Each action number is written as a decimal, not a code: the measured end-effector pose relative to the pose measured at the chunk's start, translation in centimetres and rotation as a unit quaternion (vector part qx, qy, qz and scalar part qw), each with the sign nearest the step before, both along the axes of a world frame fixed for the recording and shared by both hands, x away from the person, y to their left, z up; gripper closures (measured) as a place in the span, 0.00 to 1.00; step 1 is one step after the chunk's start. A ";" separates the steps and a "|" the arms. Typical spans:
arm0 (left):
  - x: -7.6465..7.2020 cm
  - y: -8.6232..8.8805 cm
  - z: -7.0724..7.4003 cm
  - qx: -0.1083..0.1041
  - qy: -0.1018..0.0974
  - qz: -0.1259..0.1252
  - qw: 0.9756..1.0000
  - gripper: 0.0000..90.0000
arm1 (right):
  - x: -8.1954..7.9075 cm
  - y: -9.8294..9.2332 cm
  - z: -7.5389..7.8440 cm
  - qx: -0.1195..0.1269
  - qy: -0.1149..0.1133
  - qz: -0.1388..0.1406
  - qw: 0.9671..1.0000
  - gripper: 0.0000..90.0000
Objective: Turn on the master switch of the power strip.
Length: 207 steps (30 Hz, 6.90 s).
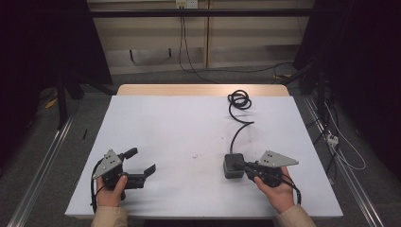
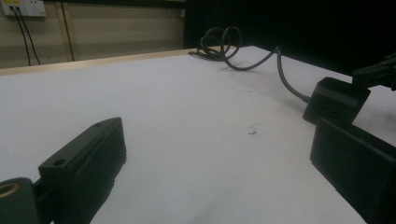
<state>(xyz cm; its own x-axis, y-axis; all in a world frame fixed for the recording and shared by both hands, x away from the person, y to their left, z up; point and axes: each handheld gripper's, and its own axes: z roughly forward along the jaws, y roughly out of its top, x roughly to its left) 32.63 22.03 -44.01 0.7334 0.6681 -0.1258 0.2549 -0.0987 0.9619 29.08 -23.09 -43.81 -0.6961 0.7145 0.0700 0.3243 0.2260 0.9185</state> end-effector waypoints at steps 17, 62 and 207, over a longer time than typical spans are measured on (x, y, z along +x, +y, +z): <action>0.0 0.0 0.0 -0.004 -0.001 0.001 1.000 0.04 | -0.1 0.1 0.1 -0.005 -0.001 -0.001 1.000 1.00; 0.0 0.1 0.0 -0.004 -0.001 0.001 1.000 0.04 | -0.2 0.3 0.0 -0.011 -0.002 -0.007 1.000 1.00; 0.0 0.2 -0.1 -0.009 0.001 0.005 1.000 0.04 | -2.1 -6.1 -1.0 0.018 -0.024 -0.080 0.996 0.10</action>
